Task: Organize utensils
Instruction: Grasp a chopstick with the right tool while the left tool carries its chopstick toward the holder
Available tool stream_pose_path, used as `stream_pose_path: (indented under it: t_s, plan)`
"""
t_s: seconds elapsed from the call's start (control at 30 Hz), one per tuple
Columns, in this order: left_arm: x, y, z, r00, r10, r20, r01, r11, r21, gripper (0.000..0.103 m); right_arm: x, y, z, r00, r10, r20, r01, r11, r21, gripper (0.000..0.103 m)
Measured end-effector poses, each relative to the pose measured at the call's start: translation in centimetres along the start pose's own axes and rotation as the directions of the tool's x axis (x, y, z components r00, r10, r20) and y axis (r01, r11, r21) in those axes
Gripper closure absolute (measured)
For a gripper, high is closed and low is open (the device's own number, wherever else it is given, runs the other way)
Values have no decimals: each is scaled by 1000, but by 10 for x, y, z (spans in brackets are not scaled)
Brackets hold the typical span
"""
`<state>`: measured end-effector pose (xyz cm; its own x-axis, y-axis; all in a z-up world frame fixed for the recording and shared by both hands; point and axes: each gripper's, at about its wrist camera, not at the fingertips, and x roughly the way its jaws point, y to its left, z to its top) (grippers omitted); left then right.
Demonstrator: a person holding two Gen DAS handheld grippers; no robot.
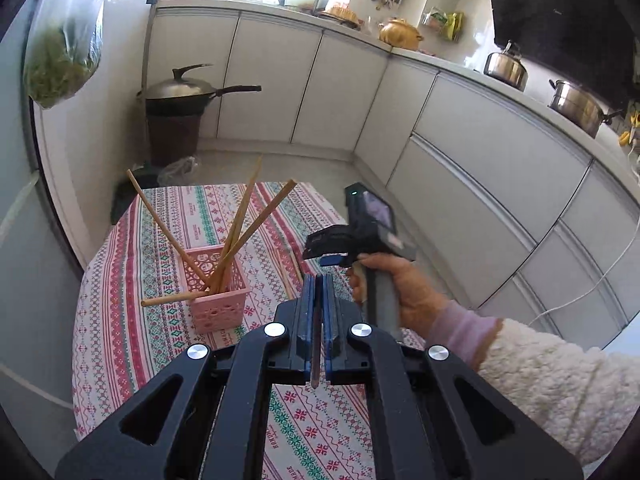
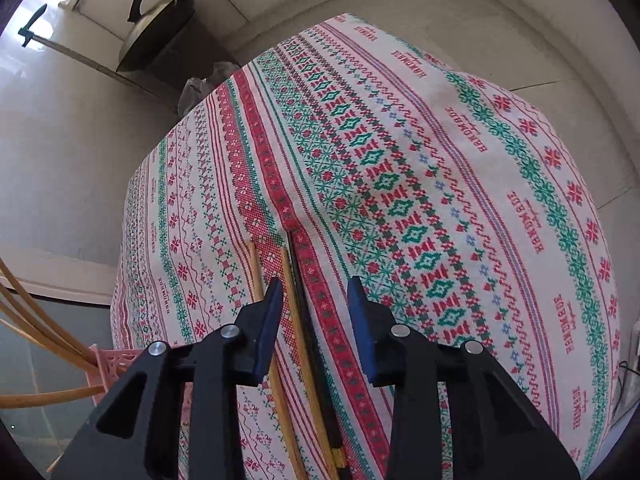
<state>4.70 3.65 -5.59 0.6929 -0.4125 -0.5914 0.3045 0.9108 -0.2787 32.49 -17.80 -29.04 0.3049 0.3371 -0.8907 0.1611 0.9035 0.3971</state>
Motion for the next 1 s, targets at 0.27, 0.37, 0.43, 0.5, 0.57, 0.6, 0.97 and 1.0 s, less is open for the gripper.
stream_pose_path:
  t_s: [0.27,0.37,0.43,0.5,0.57,0.6,0.97,1.0]
  plan:
    - [-4,17,-3,1000,0,-14,-1,999,-35,100,24,16,2,994,-105,12,106,992,-75,81]
    - [-3,22,-4,1000,8,-19,-9,999,-47,100,29,26,3,988,-152,25,154,981,-121,81]
    - [-2,23,-4,1000,14,-19,-15,999,-51,100,31,36,-1,976,-210,57,217,961,-174,81]
    - [-3,23,-3,1000,27,-15,-27,998,-50,100,35,50,-10,952,-286,111,305,920,-248,83]
    - [-5,24,-2,999,37,-8,-38,998,-52,100,31,50,-12,947,-296,125,318,920,-231,99]
    - [-6,26,-2,999,42,-3,-42,998,-56,100,28,44,-12,958,-266,103,282,939,-198,99]
    - [-31,39,4,995,83,54,-77,991,-110,100,-143,18,-71,943,-49,328,106,982,-158,99]
    - [-32,40,4,995,89,55,-82,990,-116,100,-156,21,-78,938,-31,345,92,983,-161,99]
